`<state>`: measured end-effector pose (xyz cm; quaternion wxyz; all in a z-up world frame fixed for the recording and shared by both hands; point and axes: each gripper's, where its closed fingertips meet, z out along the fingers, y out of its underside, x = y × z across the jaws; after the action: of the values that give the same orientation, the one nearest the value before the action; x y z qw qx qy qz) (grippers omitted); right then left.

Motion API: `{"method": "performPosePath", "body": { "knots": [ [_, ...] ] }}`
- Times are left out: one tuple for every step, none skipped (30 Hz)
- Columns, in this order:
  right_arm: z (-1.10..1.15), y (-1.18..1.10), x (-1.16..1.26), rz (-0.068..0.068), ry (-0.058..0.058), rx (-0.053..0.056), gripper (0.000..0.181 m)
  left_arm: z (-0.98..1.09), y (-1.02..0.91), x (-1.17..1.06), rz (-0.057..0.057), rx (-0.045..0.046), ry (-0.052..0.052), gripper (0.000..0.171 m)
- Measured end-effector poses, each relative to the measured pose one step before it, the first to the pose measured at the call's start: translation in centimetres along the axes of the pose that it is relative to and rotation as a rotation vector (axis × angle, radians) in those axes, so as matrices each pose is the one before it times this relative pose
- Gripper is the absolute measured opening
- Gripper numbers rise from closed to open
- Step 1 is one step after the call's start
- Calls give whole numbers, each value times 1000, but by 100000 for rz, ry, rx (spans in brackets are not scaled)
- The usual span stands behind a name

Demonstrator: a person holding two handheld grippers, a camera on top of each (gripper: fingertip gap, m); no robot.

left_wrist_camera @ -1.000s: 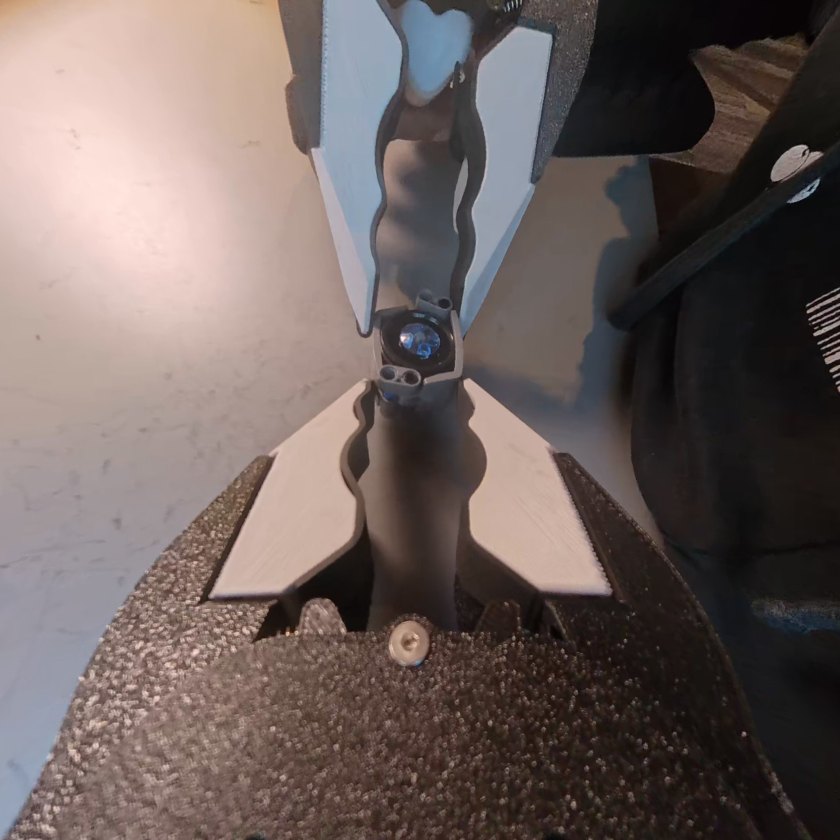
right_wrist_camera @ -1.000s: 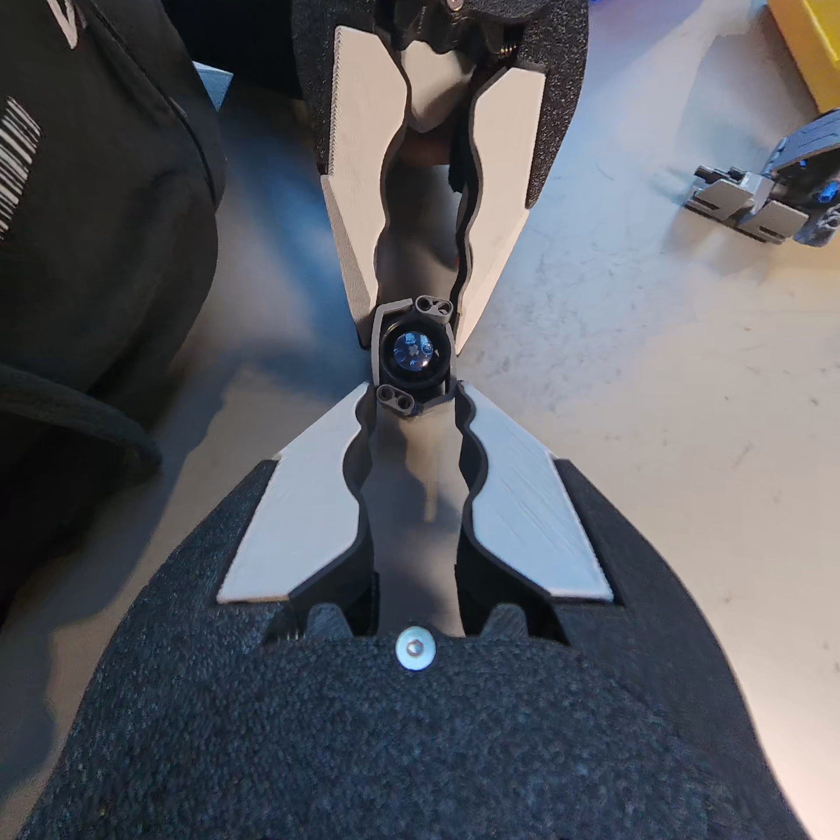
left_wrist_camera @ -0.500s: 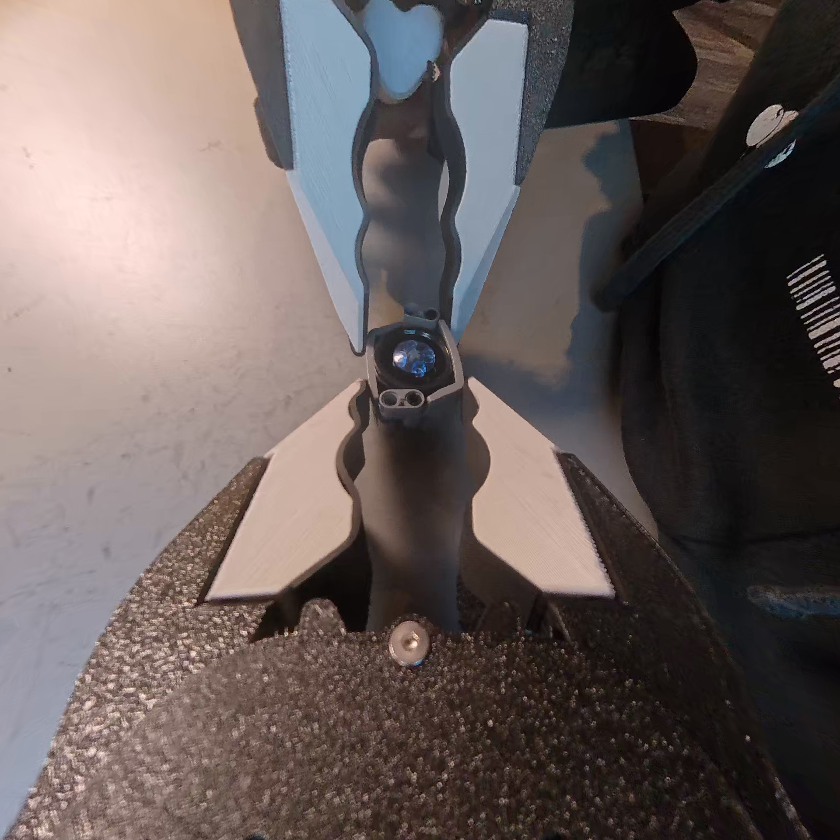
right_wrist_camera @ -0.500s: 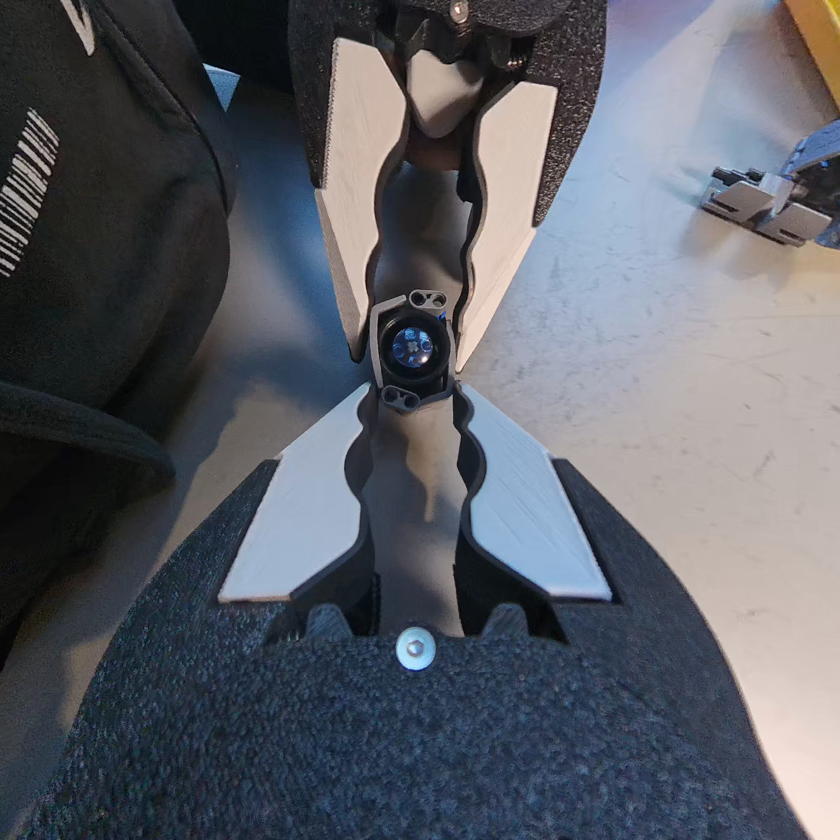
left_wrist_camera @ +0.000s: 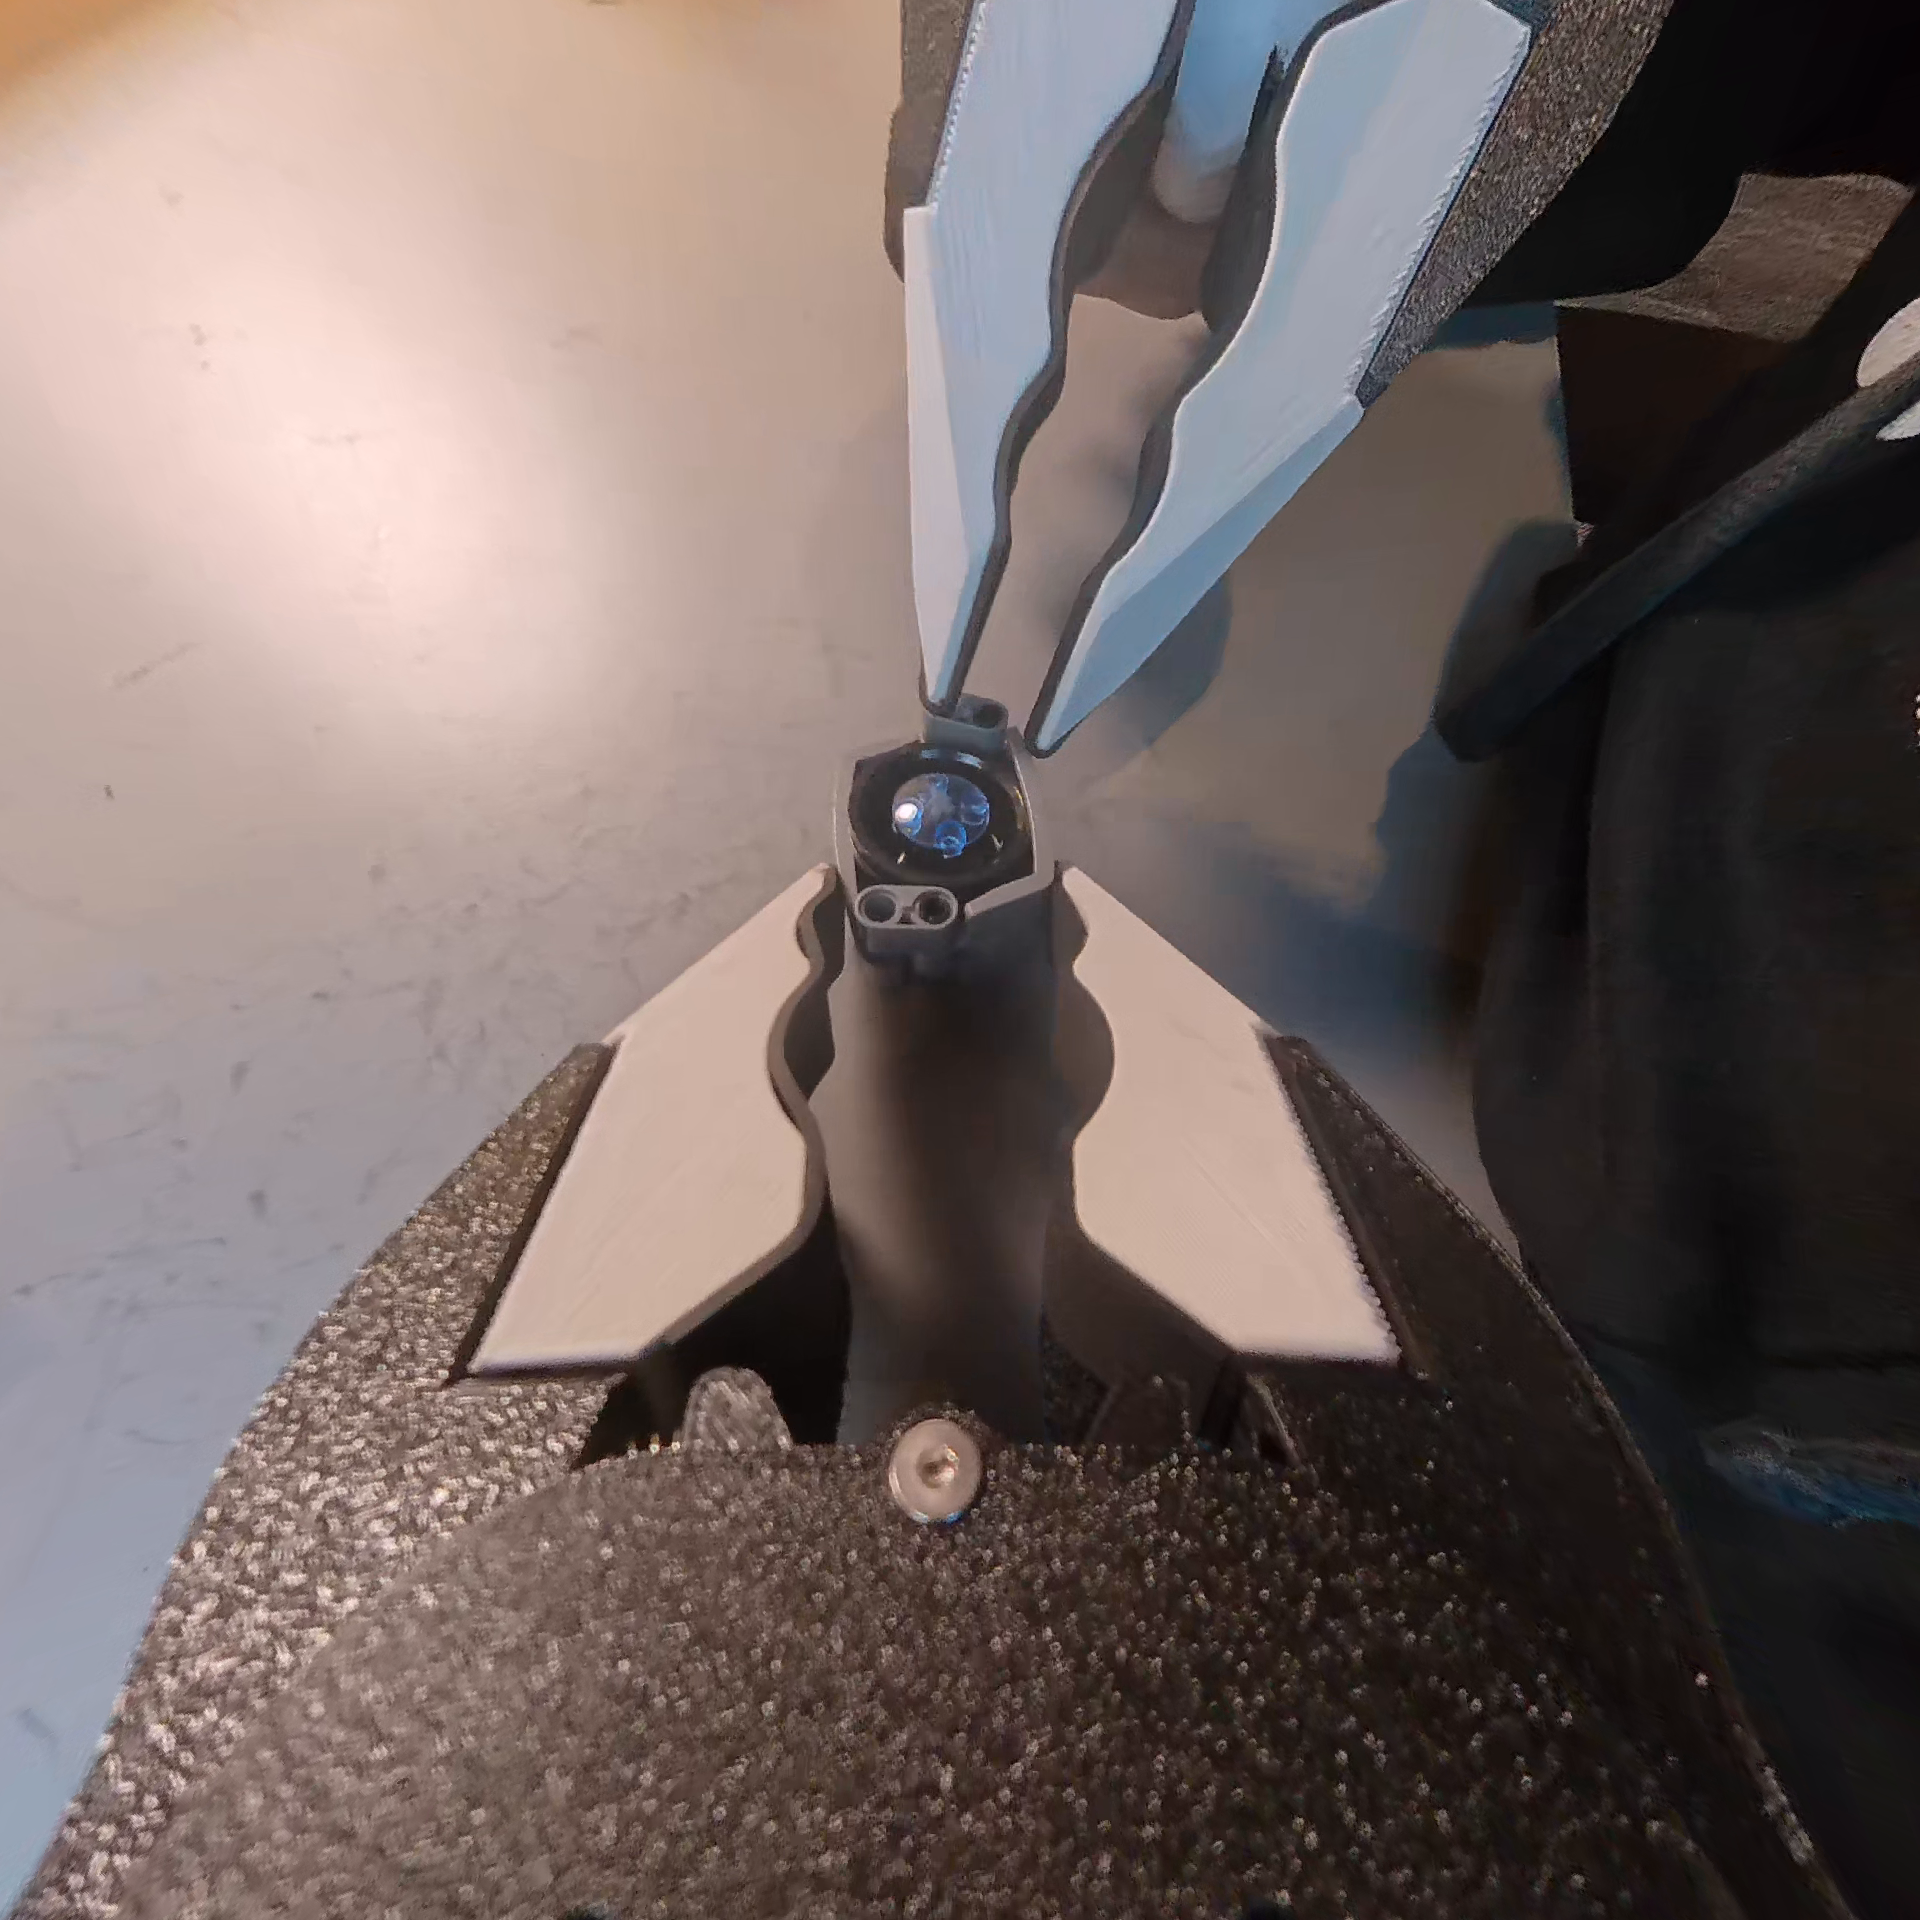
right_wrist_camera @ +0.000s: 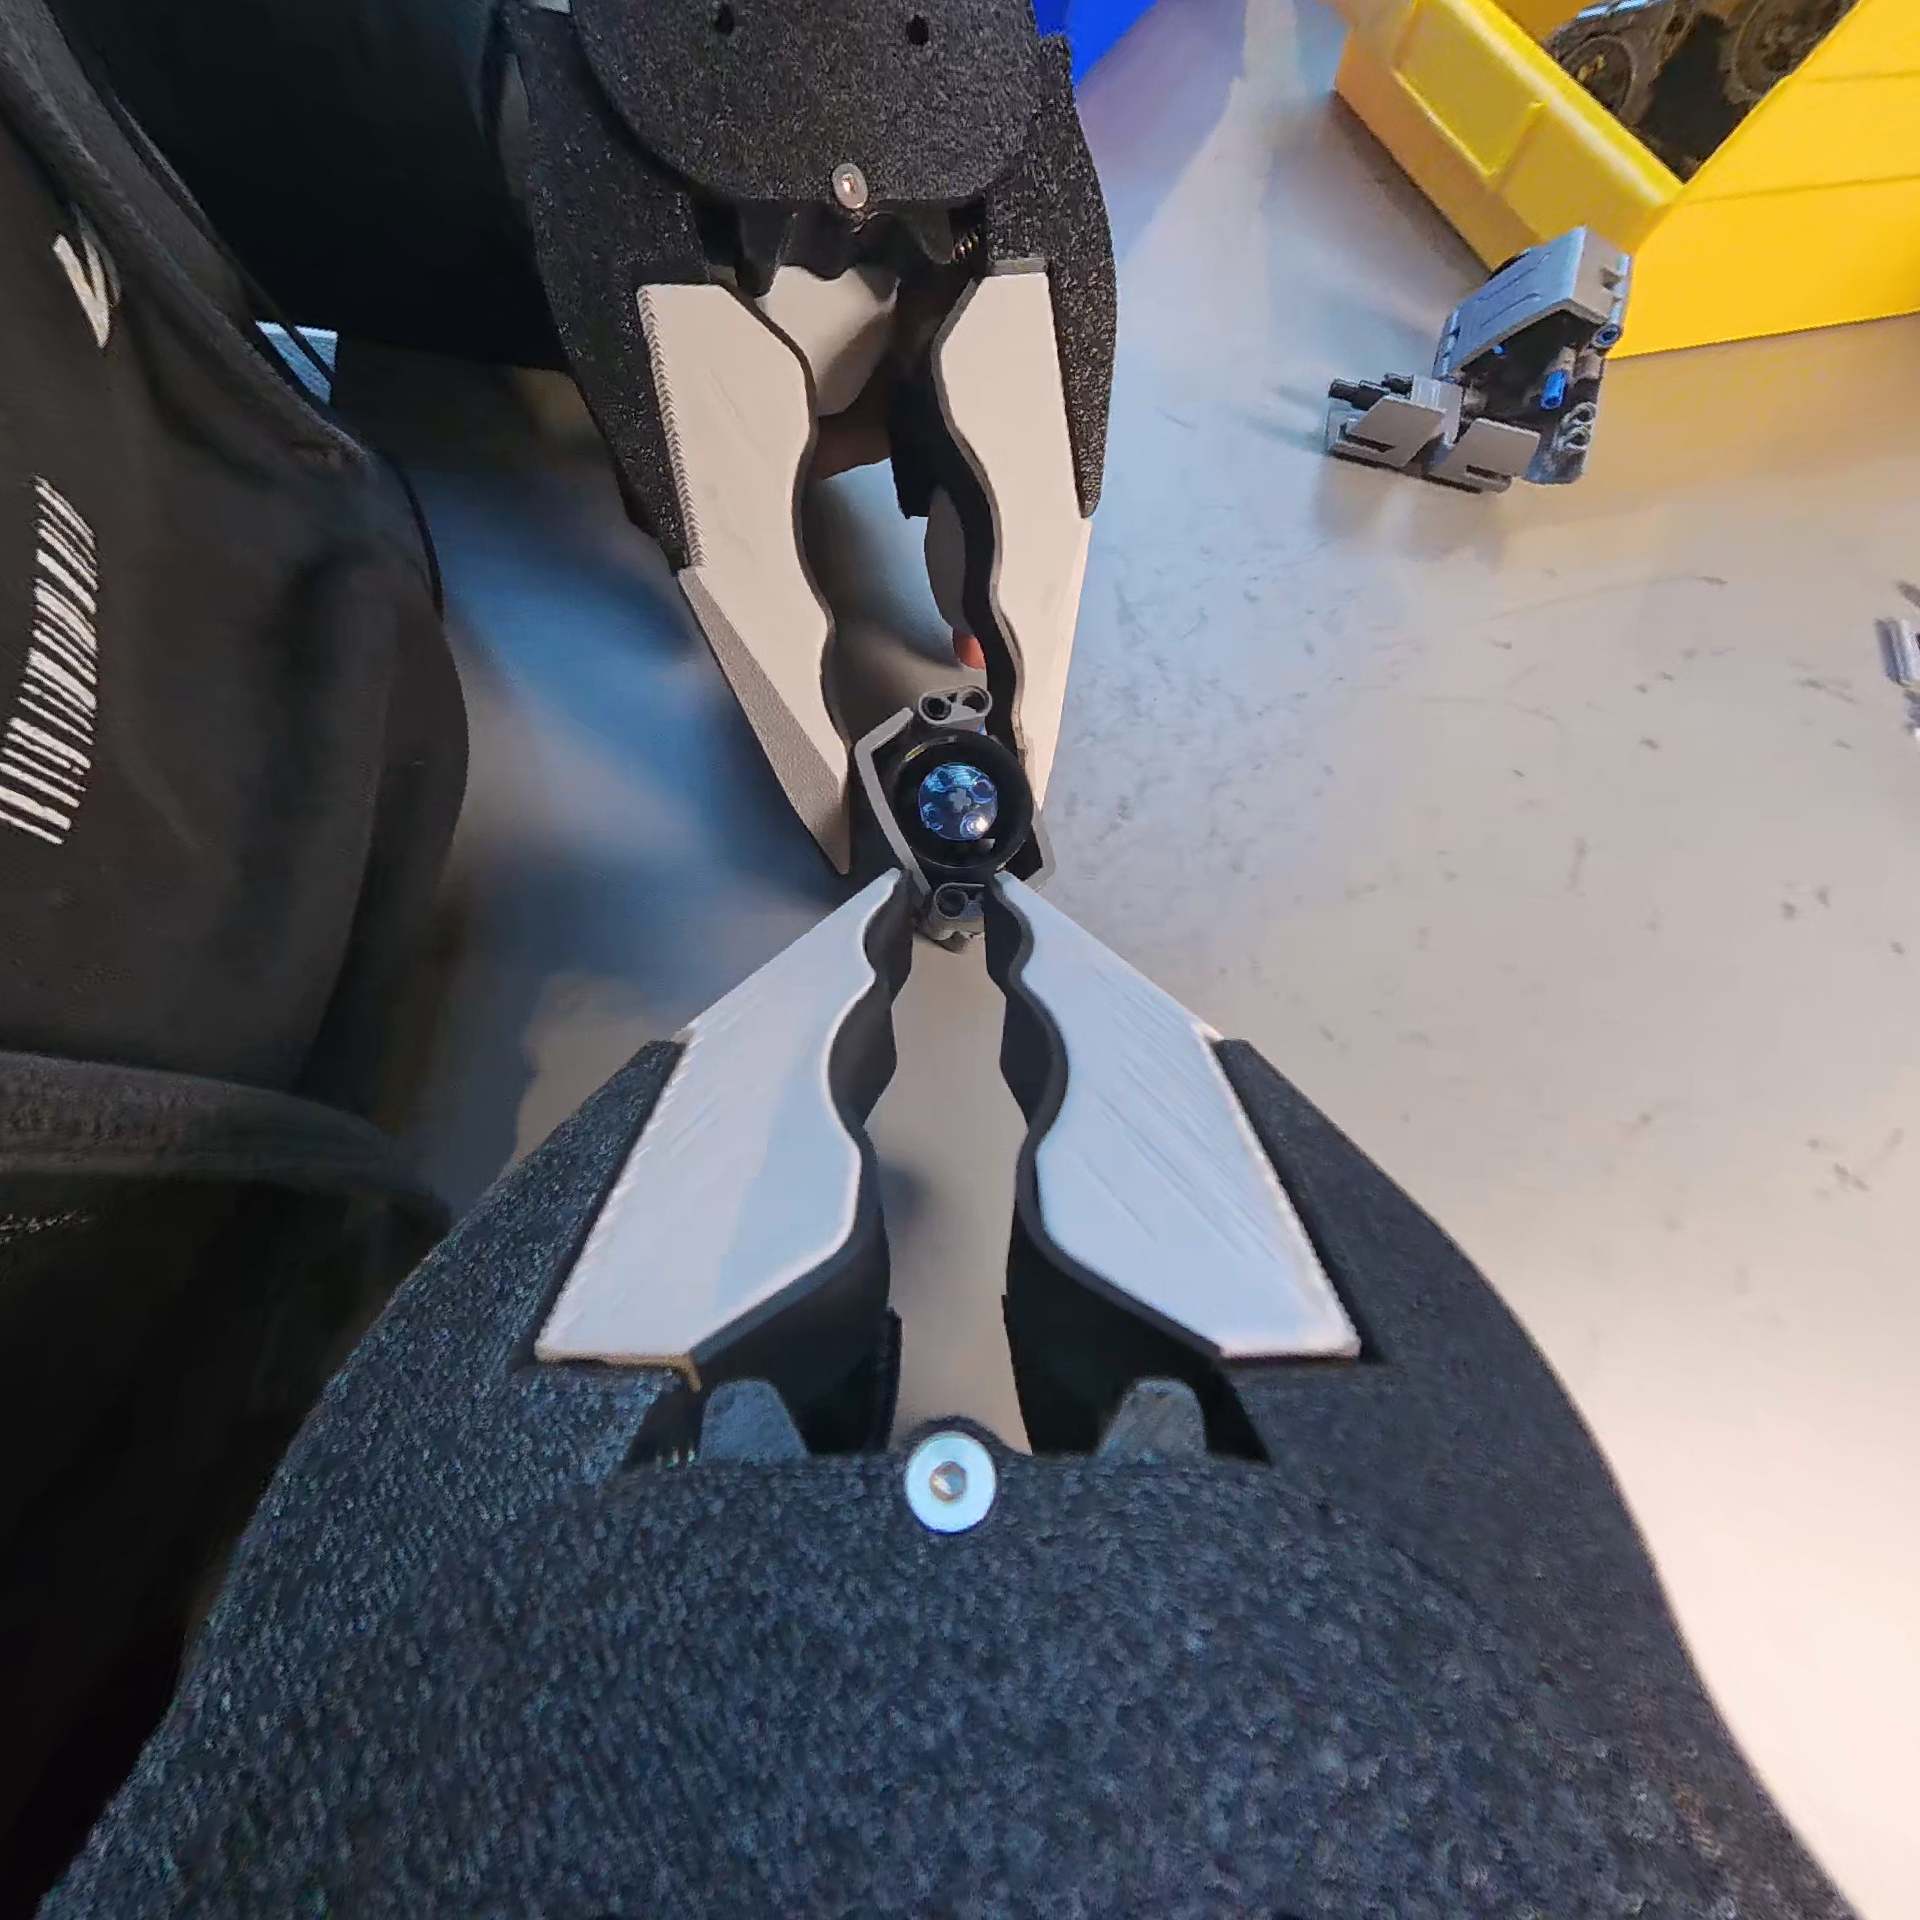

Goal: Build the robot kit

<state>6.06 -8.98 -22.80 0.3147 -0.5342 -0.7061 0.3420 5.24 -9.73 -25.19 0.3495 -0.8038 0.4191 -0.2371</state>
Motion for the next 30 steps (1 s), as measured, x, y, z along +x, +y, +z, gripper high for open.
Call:
{"method": "performPosePath", "body": {
  "knots": [
    [40, -8, -57, -99, -494, 61, 11, -3, 20, 2, -181, 52, 208, 38],
    [21, -16, -23, 467, -685, 384, 11, -19, 28, -6, -71, -186, 116, 38],
    [40, 3, -68, 973, -1386, 213, 13, -14, 46, -23, -50, -299, -25, 38],
    [-2, -59, -127, 584, -1561, 330, 16, -11, 22, -41, 154, -155, -217, 38],
    [-15, -8, 17, 212, -286, -299, 17, 4, 7, -17, 142, -74, -343, 37],
    [-28, 18, 161, -28, 1054, -523, 19, -5, 6, -22, 419, -102, -407, 37],
    [-57, 99, 211, 34, 1441, -795, 19, -5, 9, 8, 723, -63, -512, 37],
    [-60, 116, 207, 600, 1213, -765, 20, -8, 5, -19, 627, -19, -558, 37],
    [-60, 52, 132, 1139, 653, -150, 21, -7, -5, -22, -3, 16, -480, 37],
    [-26, 37, 41, 1659, -146, -107, 22, 5, -5, -35, -352, 164, -342, 37],
    [59, 136, -34, 1566, -626, -714, 22, -5, -17, -28, -108, 283, -358, 36],
    [166, 166, -77, 321, -629, -1005, 21, 17, -7, -4, 164, 273, -179, 36],
    [179, 53, -18, -897, 152, -293, 18, 10, -4, 2, 177, 129, -109, 36],
    [136, -31, -31, -1040, 100, 5, 18, -14, 13, -24, 118, 2, -193, 36],
    [36, -29, 5, -799, -315, -123, 17, -12, 16, -24, -100, 77, -158, 36],
    [10, 0, -3, -561, -771, -56, 17, -6, 0, 11, -481, 200, -4, 36],
    [-3, -1, -9, -1001, -877, 209, 17, 1, 3, 15, -436, 244, 155, 36],
    [1, 4, -33, -1891, -898, 210, 16, -4, 0, 45, -227, 168, 432, 36],
    [8, 8, -34, -2134, -739, -70, 16, 2, 11, 39, -262, 96, 595, 37],
    [3, 8, -61, -2425, -1106, -179, 16, 3, 32, 63, -335, -28, 790, 37],
    [5, 14, -35, -2136, -1165, -226, 15, 13, 36, 69, -684, -239, 921, 37],
    [12, -9, -74, -1505, -1620, -380, 14, 18, 41, 75, -973, -308, 1203, 37],
    [37, -11, -39, -1711, -1144, -349, 14, 7, 17, 75, -802, -199, 1059, 38],
    [94, 56, -12, -2099, -728, -704, 14, 17, 3, 67, -169, -93, 541, 39],
    [30, -59, 36, -1483, -473, -50, 14, 10, 5, 0, 474, -56, -153, 39],
    [-4, -18, -2, -1055, -810, -300, 14, -3, 16, -11, 437, -40, -330, 39],
    [3, -4, -6, -678, -670, -73, 14, -2, 10, -18, 329, -25, -281, 39],
    [12, -16, -14, -671, -465, 230, 14, -12, 14, -15, 98, -13, -235, 38],
    [5, 2, 10, 41, -221, 164, 14, 1, 1, -38, -96, 18, -479, 38],
    [-5, 7, 48, 1104, -3, -122, 14, -8, 6, -95, -228, 49, -974, 38]
  ]
}}
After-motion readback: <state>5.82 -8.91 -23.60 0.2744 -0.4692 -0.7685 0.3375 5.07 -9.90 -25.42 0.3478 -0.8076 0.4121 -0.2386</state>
